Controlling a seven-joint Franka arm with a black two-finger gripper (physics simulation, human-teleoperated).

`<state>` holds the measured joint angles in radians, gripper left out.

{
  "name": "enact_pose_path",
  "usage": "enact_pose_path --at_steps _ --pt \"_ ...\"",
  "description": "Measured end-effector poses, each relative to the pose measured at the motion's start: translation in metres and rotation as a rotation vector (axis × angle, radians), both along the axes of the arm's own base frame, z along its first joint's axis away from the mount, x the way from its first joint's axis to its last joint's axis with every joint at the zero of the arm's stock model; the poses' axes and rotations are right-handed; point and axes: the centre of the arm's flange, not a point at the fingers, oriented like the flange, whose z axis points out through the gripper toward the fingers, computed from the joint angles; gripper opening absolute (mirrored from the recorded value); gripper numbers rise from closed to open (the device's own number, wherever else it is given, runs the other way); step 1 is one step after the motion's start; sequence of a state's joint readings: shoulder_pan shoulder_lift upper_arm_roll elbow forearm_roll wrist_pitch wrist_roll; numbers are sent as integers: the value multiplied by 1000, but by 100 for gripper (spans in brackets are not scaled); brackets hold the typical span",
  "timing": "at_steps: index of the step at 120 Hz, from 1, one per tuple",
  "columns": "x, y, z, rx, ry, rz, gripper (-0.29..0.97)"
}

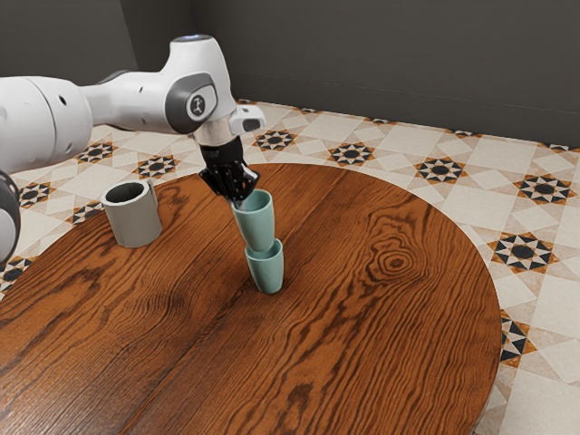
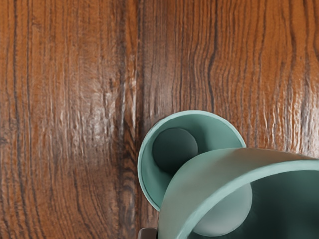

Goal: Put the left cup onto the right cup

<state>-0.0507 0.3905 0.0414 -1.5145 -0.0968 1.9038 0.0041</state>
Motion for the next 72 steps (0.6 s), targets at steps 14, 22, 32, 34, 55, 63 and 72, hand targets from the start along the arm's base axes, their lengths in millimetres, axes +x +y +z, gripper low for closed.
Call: enact_pose_path --at_steps 14,22,32,34,55,63,72 --pt "1 0 -3 1 4 0 -11" --pt "1 1 -3 2 3 1 -11" --pt "2 1 -4 2 3 2 -11" --pt "2 2 -4 3 3 2 -11" --pt "5 3 -5 3 3 4 -11" --pt "5 3 -5 3 2 5 -11" --pt "6 4 -4 3 -2 5 -11"
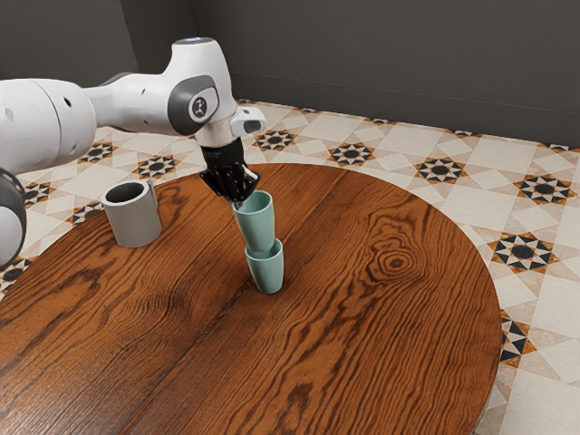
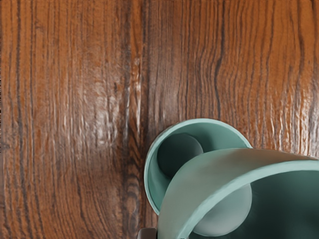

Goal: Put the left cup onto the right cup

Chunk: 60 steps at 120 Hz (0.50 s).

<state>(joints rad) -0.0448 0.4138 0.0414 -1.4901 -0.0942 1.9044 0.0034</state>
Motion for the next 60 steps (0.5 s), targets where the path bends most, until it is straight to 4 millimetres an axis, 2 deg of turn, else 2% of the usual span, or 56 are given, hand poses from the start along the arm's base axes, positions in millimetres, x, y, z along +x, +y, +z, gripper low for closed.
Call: enact_pose_path --at_steps 60 --pt "6 0 -12 3 -3 -1 -11"
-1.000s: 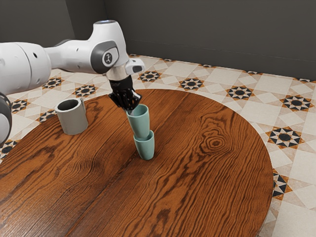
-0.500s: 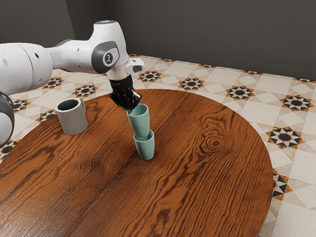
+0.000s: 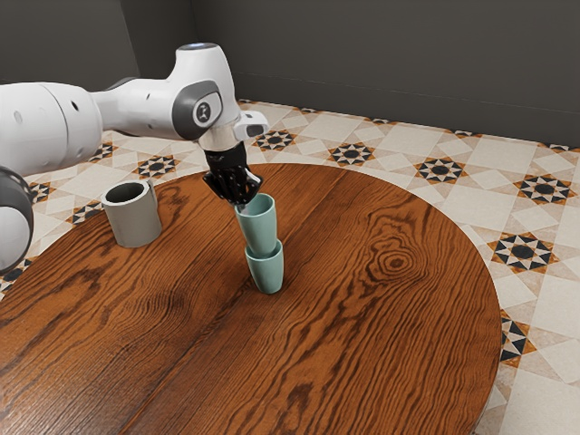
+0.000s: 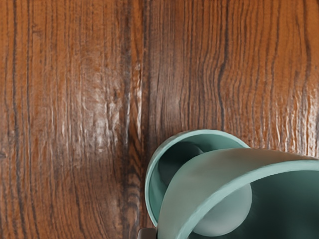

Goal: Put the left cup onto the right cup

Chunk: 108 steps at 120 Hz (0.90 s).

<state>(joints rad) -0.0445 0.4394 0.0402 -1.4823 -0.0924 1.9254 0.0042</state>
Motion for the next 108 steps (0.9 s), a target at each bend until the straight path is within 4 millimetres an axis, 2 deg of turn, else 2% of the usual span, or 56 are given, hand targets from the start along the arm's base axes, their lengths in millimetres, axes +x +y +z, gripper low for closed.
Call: enact_pose_path --at_steps 79,92,108 --pt "4 -1 -24 1 24 2 -10" --pt "3 -3 -26 -1 28 2 2" --pt "3 -3 -26 -5 29 5 27"
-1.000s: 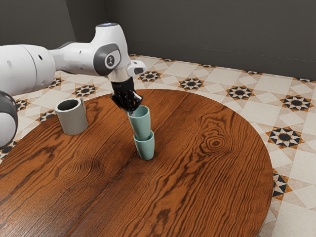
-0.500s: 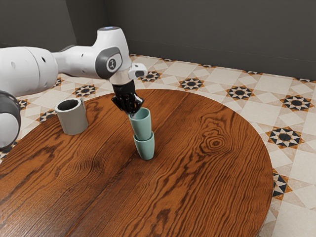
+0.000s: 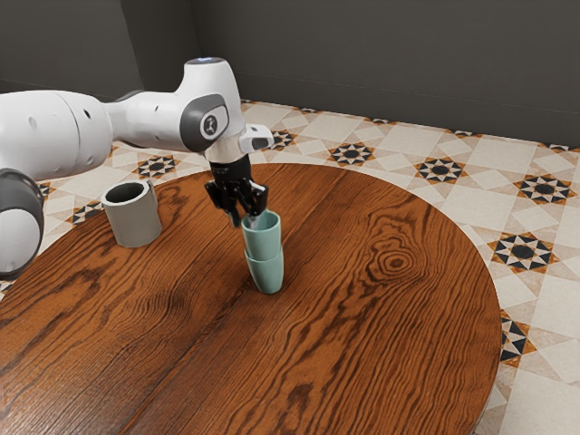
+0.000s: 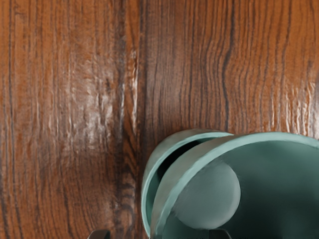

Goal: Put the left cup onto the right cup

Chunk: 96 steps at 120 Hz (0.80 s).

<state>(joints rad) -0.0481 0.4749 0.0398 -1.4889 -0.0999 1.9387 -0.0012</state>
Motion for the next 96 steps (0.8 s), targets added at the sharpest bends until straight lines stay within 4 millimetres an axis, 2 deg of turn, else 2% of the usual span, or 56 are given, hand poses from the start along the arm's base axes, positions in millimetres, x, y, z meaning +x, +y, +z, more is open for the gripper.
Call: enact_pose_path --at_steps 17,44,63,96 --pt "-2 0 17 -5 -23 2 46" --pt "-15 -2 81 -6 -101 -8 58" --pt "-38 3 137 -9 -127 -12 62" --pt "-89 19 221 -8 -148 -20 65"
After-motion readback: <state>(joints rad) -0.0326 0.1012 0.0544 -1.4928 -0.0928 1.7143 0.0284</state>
